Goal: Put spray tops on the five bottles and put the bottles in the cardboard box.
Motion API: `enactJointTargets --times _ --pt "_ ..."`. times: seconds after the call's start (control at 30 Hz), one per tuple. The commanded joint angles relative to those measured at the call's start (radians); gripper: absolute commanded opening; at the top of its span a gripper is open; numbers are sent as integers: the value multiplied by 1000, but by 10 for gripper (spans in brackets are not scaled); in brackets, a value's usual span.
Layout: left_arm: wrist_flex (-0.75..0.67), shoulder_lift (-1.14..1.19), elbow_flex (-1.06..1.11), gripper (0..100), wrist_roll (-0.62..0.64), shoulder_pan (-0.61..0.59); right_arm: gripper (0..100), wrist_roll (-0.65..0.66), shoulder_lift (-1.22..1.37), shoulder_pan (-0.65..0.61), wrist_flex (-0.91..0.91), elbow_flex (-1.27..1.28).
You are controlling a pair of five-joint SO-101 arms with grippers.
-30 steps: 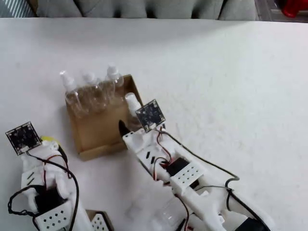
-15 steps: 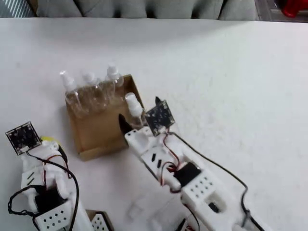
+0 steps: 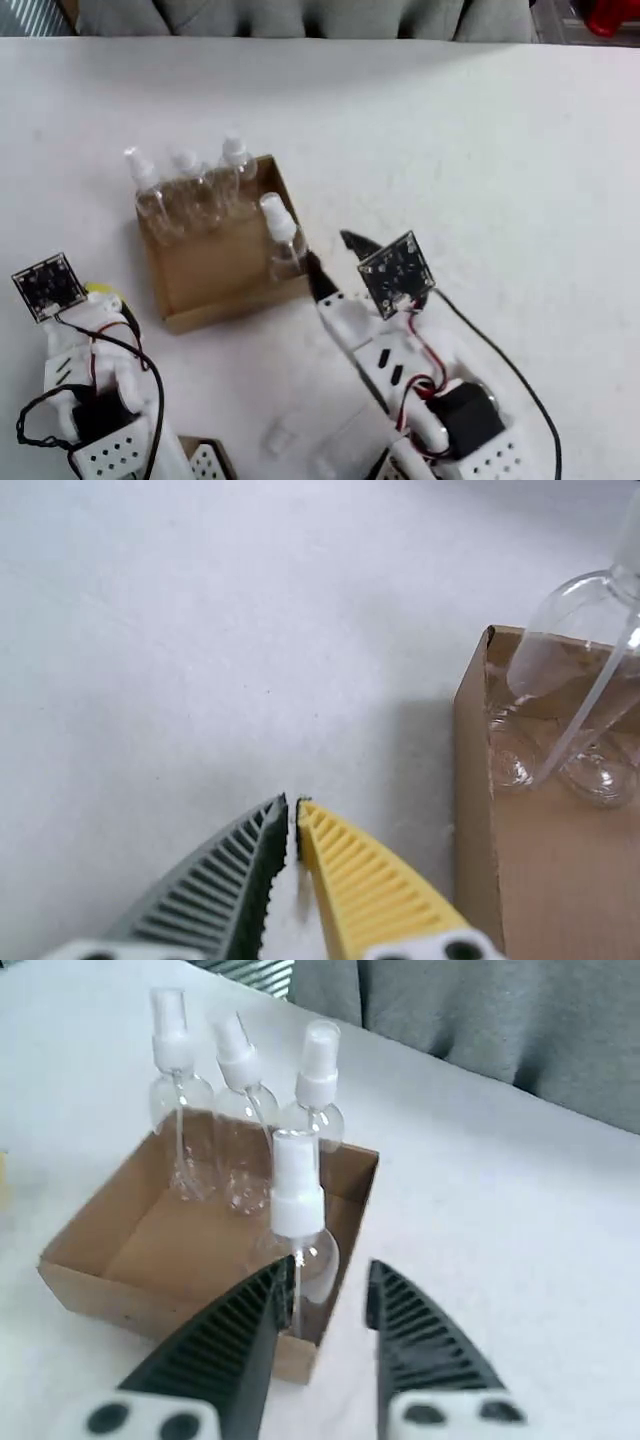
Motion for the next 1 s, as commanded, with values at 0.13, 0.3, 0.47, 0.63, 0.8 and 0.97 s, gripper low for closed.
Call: enactJointTargets --times 0.13,0.3,0.47,0.63,0.8,0.97 --pt "-3 -13 -3 24 -8 12 26 212 160 163 337 -255" --pt "-3 -13 -3 24 -8 10 26 92 478 278 506 -468" --pt "-3 -13 -12 24 -8 13 26 40 835 403 768 -717" --pt "57 -13 -84 22 -75 84 19 69 1010 616 786 -835" --pt "292 -13 -319 22 -164 203 19 216 1063 868 696 -838" --pt "545 -12 -566 23 -226 456 19 287 1158 1072 572 -838"
